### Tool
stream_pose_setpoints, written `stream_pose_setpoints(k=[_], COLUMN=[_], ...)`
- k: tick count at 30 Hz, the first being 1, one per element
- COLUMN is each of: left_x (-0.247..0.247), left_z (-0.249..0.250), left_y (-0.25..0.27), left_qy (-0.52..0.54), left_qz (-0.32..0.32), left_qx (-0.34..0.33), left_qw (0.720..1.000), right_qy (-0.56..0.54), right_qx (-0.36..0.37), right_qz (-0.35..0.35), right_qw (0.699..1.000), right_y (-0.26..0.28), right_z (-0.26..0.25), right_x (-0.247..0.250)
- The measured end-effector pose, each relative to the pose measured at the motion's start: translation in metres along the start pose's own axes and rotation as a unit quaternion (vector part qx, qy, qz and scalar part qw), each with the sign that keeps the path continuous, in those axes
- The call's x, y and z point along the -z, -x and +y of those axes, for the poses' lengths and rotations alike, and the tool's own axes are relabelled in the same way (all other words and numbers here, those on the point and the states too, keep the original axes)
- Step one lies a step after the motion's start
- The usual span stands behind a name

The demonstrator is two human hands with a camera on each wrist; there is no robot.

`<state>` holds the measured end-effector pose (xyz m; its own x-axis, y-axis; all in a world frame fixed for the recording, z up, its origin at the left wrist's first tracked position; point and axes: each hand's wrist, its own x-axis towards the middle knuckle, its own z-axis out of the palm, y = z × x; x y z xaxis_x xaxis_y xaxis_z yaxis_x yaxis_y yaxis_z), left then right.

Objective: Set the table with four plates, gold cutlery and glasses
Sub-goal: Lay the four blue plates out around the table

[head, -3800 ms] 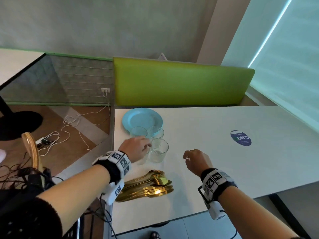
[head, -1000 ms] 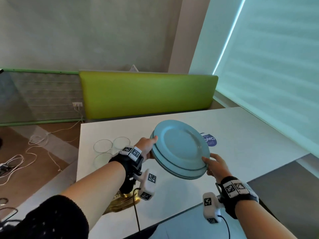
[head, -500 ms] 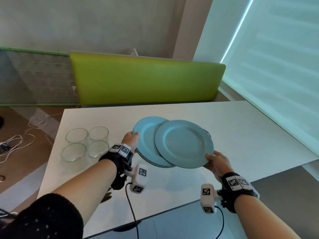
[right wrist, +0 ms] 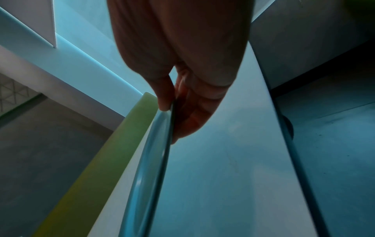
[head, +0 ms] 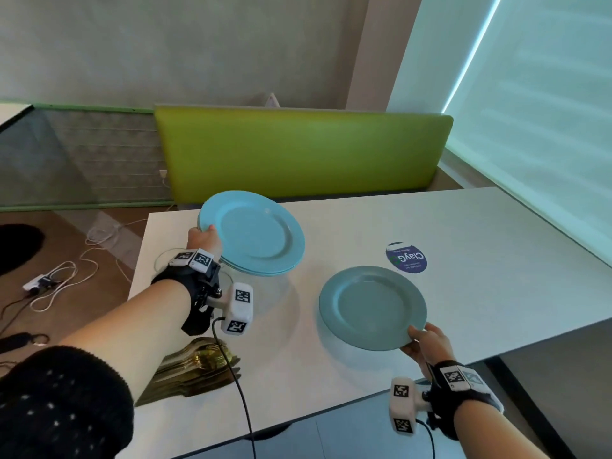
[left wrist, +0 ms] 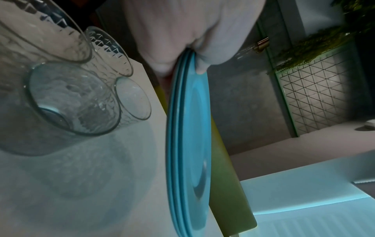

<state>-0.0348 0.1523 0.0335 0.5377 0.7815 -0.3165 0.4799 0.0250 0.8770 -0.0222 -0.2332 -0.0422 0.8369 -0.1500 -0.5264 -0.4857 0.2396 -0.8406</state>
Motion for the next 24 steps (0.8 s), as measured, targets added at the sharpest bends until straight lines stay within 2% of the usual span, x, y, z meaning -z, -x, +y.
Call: stream_pose_setpoints(k=[8,13,18,24], left_x=[0.02,0.023,0.026,0.027], left_z=[-0.011,-0.023,-0.03,-0.033], left_y=[-0.011,-0.01,-0.012,-0.014], left_qy=[0.003,0.003,0.008,0.036], left_qz=[-0.049,-0.059,-0.076,-0.101], left_qx=[-0.011,-0.023,-0.023,-0.01], left_qw=[0.999,0.998,0.997,0.994], right_qy=[0.006,0.016,0.058,0.067], right_qx=[-0.006,-0.034,-0.07,-0.079], right_qz=[0.041,0.118,0.101,0.132], right_qw=[0.999,0.992,0.991,0.986], right_y=[0.019,0.018,0.026,0.025], right_z=[0.054,0.08,0.09,0.097], right_x=[-0.016,-0.02,-0.027,-0.033])
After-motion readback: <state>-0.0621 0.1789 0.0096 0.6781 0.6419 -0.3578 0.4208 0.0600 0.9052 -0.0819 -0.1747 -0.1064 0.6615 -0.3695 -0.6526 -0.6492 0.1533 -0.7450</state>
